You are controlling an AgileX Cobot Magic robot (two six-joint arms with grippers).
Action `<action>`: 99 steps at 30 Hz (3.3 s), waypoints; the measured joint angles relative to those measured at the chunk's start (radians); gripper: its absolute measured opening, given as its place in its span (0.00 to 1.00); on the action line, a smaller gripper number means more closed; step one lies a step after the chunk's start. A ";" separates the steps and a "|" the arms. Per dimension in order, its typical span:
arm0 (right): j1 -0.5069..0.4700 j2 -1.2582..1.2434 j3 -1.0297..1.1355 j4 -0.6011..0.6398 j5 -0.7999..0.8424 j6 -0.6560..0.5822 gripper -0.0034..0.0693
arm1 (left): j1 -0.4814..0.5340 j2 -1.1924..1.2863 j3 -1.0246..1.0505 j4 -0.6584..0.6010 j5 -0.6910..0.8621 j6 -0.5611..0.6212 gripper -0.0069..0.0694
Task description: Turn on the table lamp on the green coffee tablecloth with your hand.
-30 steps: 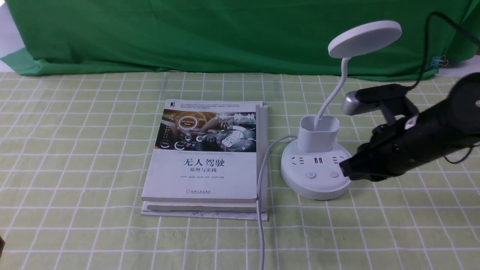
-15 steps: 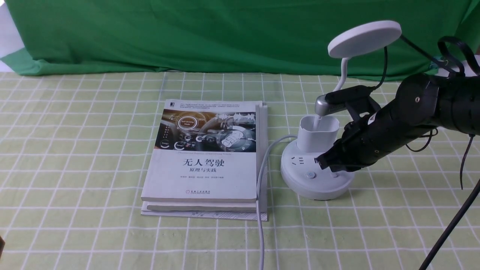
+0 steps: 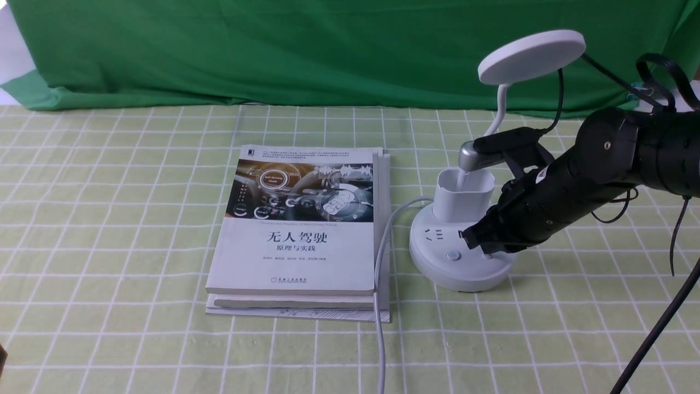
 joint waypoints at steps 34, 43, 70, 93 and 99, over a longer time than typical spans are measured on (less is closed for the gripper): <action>0.015 -0.189 0.144 0.002 0.067 0.026 0.10 | 0.000 0.000 0.000 0.000 0.000 0.000 0.09; 0.084 -0.510 0.359 0.000 0.065 0.107 0.10 | 0.000 0.000 0.000 0.000 0.000 0.000 0.09; 0.107 -1.045 0.580 -0.011 -0.040 0.179 0.09 | 0.000 0.000 0.000 0.000 0.000 0.000 0.09; -0.229 -1.856 1.208 -0.044 -0.341 0.051 0.08 | 0.000 0.000 0.000 0.000 0.001 0.000 0.09; -0.268 -1.856 1.208 -0.049 -0.334 0.051 0.09 | 0.000 0.000 0.000 0.000 0.000 0.000 0.09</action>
